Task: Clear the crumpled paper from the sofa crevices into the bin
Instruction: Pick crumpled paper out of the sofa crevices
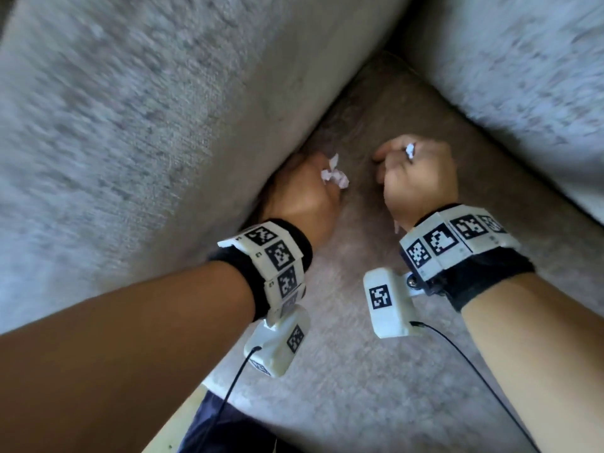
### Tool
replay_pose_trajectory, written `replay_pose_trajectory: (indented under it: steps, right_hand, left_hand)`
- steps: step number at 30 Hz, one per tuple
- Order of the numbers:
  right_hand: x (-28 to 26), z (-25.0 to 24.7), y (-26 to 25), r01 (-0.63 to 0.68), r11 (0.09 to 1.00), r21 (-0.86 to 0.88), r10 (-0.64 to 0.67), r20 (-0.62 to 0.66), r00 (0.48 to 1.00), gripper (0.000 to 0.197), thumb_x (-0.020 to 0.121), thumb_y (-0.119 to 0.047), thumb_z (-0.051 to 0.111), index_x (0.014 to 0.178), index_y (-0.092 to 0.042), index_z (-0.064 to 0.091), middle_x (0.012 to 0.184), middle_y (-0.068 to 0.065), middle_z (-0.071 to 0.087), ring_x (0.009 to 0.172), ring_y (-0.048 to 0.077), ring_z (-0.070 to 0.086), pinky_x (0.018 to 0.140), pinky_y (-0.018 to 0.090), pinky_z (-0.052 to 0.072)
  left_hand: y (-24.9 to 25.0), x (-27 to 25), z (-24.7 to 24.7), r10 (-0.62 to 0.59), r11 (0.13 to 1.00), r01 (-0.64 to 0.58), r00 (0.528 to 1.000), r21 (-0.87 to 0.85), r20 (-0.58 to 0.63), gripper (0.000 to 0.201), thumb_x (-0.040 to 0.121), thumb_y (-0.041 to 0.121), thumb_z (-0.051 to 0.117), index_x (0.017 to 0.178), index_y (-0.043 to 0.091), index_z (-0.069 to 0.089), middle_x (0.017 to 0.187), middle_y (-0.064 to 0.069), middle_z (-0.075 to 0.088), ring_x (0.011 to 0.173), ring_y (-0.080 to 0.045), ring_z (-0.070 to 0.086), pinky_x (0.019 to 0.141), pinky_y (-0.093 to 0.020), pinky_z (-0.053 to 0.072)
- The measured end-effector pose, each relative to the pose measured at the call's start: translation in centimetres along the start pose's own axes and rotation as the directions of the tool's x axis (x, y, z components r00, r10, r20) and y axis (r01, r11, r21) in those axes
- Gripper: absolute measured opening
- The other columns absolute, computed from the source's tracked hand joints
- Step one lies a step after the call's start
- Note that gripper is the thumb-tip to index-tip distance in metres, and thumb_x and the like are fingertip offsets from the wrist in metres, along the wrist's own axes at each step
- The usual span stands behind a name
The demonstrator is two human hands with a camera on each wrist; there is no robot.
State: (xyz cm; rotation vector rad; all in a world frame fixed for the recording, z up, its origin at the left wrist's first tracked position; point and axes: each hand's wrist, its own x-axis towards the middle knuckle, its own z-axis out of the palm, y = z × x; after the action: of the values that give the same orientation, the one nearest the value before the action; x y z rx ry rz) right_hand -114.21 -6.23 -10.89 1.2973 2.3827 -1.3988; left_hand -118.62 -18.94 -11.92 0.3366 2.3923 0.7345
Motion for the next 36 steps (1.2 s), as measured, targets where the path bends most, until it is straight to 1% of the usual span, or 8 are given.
replay_pose_trajectory:
  steps: [6,11,16,18,22,27,32,36]
  right_hand:
    - [-1.2,1.1,-1.6,-0.019,1.000,-0.001,0.019,0.026,0.999,0.023,0.074,-0.020,0.044,0.066,-0.019,0.065,0.062,0.001,0.062,0.074,0.030,0.065,0.069,0.038,0.054]
    - [-3.0,0.4,-2.4,0.008,1.000,-0.025,-0.007,0.038,0.999,0.025,0.081,-0.012,0.049,0.062,-0.018,0.065,0.062,0.000,0.065,0.069,0.024,0.064,0.064,0.030,0.049]
    - [-5.8,-1.7,-3.2,0.090,0.994,-0.065,-0.088,0.030,0.996,0.023,0.083,-0.015,0.050,0.072,-0.006,0.069,0.069,0.010,0.067,0.075,0.031,0.060,0.072,0.039,0.049]
    - [-7.2,-2.7,-2.9,0.099,0.992,-0.081,-0.098,0.018,0.995,0.025,0.083,-0.017,0.049,0.074,-0.004,0.068,0.071,0.013,0.067,0.077,0.033,0.060,0.072,0.040,0.049]
    - [-10.5,-3.9,-0.9,0.100,0.993,-0.068,-0.103,-0.048,0.994,0.029,0.081,-0.021,0.047,0.071,0.001,0.063,0.067,0.019,0.063,0.073,0.039,0.058,0.070,0.045,0.049]
    - [-15.2,-4.0,0.4,0.096,0.995,-0.018,-0.098,-0.103,0.990,0.034,0.078,-0.023,0.045,0.072,0.005,0.063,0.070,0.022,0.064,0.069,0.038,0.060,0.060,0.045,0.048]
    - [-19.2,-3.1,-6.2,0.264,0.963,-0.052,-0.267,-0.058,0.962,0.035,0.078,-0.027,0.044,0.067,0.001,0.061,0.063,0.019,0.060,0.064,0.038,0.055,0.056,0.045,0.045]
    - [-20.9,-1.8,-16.3,0.439,0.896,-0.069,-0.441,-0.024,0.897,0.031,0.077,-0.026,0.045,0.054,-0.004,0.042,0.049,0.009,0.035,0.057,0.031,0.036,0.052,0.037,0.028]
  left_hand:
    - [-0.1,-3.1,-1.2,-0.152,0.987,0.152,0.988,0.048,0.000,0.034,0.094,0.040,0.055,0.071,0.018,0.042,0.093,-0.012,0.066,0.093,-0.036,0.059,0.070,-0.033,0.040]
    - [1.0,-4.9,-3.3,-0.238,0.971,0.238,0.971,-0.027,0.014,0.042,0.092,0.046,0.055,0.066,0.015,0.043,0.065,-0.006,0.046,0.078,-0.035,0.048,0.066,-0.029,0.032]
    - [1.7,-7.8,-4.8,-0.202,0.976,0.196,0.978,-0.096,-0.053,0.047,0.087,0.045,0.058,0.057,0.017,0.035,0.080,-0.019,0.054,0.092,-0.048,0.051,0.065,-0.030,0.032]
    - [2.1,-9.2,-5.0,-0.193,0.979,0.190,0.980,-0.077,-0.040,0.038,0.086,0.045,0.058,0.063,0.019,0.042,0.070,-0.015,0.050,0.081,-0.043,0.049,0.067,-0.029,0.034]
    - [2.5,-11.9,-4.2,-0.120,0.990,0.121,0.993,-0.074,0.011,0.016,0.084,0.040,0.058,0.085,0.025,0.053,0.084,-0.004,0.066,0.085,-0.033,0.056,0.072,-0.033,0.045]
    - [2.7,-14.9,-4.6,-0.032,0.996,0.039,0.996,-0.079,0.084,0.015,0.083,0.037,0.054,0.075,0.027,0.061,0.076,-0.003,0.064,0.078,-0.029,0.060,0.066,-0.030,0.048]
    - [3.0,-17.5,-11.5,0.018,0.986,-0.022,1.000,-0.166,-0.025,0.024,0.085,0.032,0.054,0.060,0.030,0.055,0.062,0.003,0.055,0.064,-0.023,0.052,0.056,-0.029,0.043]
    - [2.3,-19.2,-20.0,0.020,0.960,-0.075,0.979,-0.270,-0.201,0.022,0.078,0.036,0.051,0.064,0.019,0.055,0.061,0.001,0.053,0.062,-0.024,0.051,0.050,-0.030,0.034]
